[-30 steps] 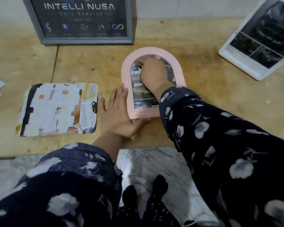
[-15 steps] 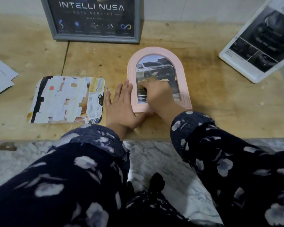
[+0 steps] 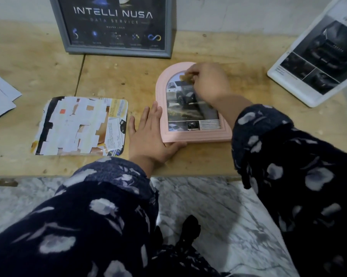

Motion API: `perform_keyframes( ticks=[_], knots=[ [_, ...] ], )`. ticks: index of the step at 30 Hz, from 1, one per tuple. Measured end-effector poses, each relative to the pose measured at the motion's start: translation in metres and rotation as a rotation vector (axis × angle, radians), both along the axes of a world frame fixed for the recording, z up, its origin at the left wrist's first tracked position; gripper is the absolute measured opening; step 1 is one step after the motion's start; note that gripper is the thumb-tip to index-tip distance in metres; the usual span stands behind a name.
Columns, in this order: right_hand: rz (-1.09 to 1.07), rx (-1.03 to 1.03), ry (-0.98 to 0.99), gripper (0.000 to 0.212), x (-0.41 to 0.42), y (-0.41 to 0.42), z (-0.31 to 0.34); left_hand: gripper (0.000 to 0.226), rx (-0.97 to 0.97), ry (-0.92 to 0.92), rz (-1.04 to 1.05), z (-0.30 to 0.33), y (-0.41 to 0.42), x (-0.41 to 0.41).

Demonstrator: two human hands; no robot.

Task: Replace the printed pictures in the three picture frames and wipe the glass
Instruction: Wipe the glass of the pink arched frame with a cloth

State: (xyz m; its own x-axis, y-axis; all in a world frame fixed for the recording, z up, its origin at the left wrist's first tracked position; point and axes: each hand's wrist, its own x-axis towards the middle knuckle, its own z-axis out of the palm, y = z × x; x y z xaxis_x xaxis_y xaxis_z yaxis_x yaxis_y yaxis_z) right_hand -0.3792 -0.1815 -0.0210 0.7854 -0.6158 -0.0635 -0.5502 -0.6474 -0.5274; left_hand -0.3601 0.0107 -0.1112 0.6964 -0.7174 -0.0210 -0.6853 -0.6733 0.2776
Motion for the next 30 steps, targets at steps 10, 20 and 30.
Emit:
perform_keyframes(
  ticks=[10, 20, 30],
  knots=[
    [0.143, -0.322, 0.183, 0.044, 0.034, 0.02, -0.056, 0.114, 0.011, 0.017, -0.006, 0.0, 0.0, 0.002],
    [0.38, -0.337, 0.234, 0.044, -0.02, 0.039, -0.064, 0.112, -0.029, 0.033, 0.014, 0.0, -0.001, 0.001],
    [0.388, -0.244, 0.252, 0.033, -0.05, 0.044, -0.037, 0.111, -0.018, 0.011, -0.004, 0.0, 0.001, 0.0]
  ],
)
